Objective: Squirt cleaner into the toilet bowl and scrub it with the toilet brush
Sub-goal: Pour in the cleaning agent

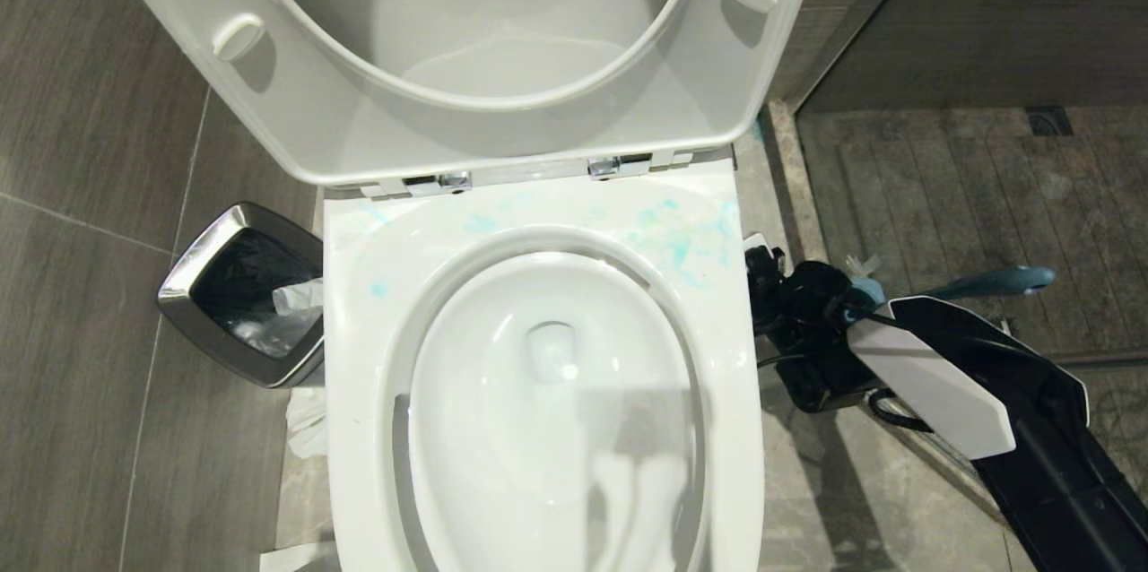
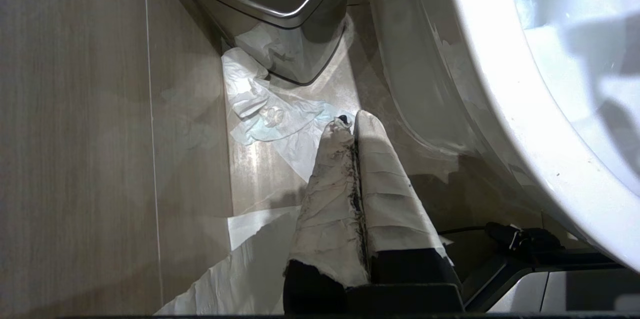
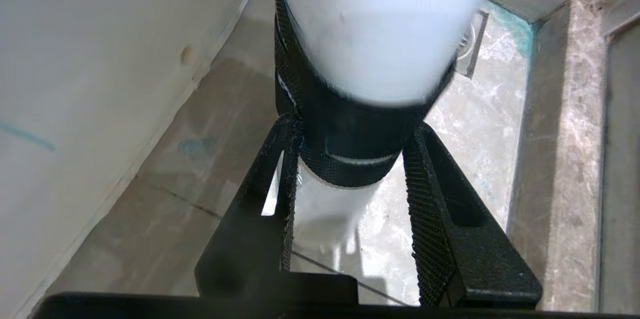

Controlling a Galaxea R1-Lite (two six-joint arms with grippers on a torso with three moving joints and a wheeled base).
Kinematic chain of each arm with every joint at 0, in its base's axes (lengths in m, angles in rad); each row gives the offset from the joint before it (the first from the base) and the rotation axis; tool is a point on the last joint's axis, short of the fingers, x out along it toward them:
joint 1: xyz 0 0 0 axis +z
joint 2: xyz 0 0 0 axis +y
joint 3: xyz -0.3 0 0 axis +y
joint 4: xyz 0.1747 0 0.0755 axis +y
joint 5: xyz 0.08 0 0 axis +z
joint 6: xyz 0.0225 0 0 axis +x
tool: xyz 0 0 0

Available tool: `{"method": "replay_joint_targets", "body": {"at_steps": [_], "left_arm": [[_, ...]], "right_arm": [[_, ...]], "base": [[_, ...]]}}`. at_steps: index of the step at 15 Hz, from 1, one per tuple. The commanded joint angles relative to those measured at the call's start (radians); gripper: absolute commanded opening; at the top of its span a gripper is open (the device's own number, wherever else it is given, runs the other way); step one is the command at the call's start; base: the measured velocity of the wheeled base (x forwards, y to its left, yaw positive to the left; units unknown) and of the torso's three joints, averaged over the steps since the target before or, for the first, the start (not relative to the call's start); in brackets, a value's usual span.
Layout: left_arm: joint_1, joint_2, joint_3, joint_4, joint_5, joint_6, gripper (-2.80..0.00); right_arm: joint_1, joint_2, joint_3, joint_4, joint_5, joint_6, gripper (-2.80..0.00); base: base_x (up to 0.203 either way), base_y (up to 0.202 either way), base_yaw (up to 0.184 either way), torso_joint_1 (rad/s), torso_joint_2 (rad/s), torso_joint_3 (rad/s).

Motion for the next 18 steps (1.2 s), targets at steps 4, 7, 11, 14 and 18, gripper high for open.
{"method": "replay_joint_targets", "body": {"at_steps": [4,7,11,14,18], "left_arm": [[-0.001,0.001,0.0,0.0,0.0,0.0,-2.8],[0.001,0.001,0.0,0.0,0.0,0.0,-2.8],[-0.001,0.001,0.0,0.0,0.0,0.0,-2.8],[0.0,0.001,0.0,0.0,0.0,0.0,-2.8],[0.0,0.001,0.0,0.0,0.0,0.0,-2.8]], "right_arm": [[0.01,-0.044,0.086,-0.016,-0.001,0.036,-2.8],[0.02,-0.039,0.117,-0.037,-0.005,0.035,-2.8],[0.03,-0.031,0.136,-0.056,-0.007,0.033,0.0],[0.03,-0.03,0.139,-0.056,-0.007,0.035,0.0],[0.028,-0.029,0.184,-0.081,-0.007,0.035,0.0]], "base": [[0.0,0.0,0.0,0.0,0.0,0.0],[0.0,0.0,0.0,0.0,0.0,0.0],[0.0,0.0,0.0,0.0,0.0,0.0],[0.0,0.0,0.0,0.0,0.0,0.0],[0.0,0.0,0.0,0.0,0.0,0.0]]}}
